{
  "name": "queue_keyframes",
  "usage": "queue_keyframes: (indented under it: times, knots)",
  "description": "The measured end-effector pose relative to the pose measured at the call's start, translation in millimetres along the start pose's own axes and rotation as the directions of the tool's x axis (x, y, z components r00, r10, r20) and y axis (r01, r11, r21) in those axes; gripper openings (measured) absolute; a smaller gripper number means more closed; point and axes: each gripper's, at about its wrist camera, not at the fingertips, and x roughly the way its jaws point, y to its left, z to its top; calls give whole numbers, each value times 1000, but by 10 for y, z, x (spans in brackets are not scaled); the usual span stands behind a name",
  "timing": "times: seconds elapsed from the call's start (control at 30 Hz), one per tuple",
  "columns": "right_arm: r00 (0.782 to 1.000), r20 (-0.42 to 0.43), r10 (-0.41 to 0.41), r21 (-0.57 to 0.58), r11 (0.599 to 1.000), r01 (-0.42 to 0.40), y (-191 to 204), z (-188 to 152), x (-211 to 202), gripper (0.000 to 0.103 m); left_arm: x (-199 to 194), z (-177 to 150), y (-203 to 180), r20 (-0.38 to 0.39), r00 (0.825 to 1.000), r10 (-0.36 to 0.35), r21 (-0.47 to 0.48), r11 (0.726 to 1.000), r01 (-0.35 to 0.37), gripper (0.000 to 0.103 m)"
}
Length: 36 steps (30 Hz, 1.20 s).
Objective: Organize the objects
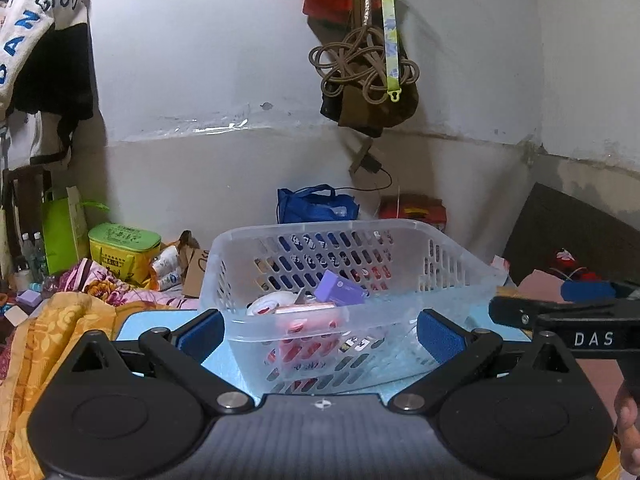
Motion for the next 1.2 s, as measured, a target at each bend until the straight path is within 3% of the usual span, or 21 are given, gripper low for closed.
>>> queue_keyframes:
  times: [0.2,0.63,0.83,1.07,1.2]
  knots:
    - [1000,-1,25,33,999,-25,-72,-32,-35,103,54,-20,5,-25,999,22,-7,1000,-22,103]
    - [999,46,2,-49,999,0,109,-81,-114,103,58,-69,84,-34,999,37,-15,999,-38,103]
    - [999,37,22,-30,999,-21,88,-73,-115,103,57,-79,143,-38,999,39,-29,999,-40,103]
    - [993,106,-55,-56,997,61,175,-125,-133,103,32,-96,133,-23,999,42,-24,999,-43,103]
    - [996,83,-37,-85,995,44,207,-138,-102,103,62,-108,140,-24,998,51,-24,998,-52,103]
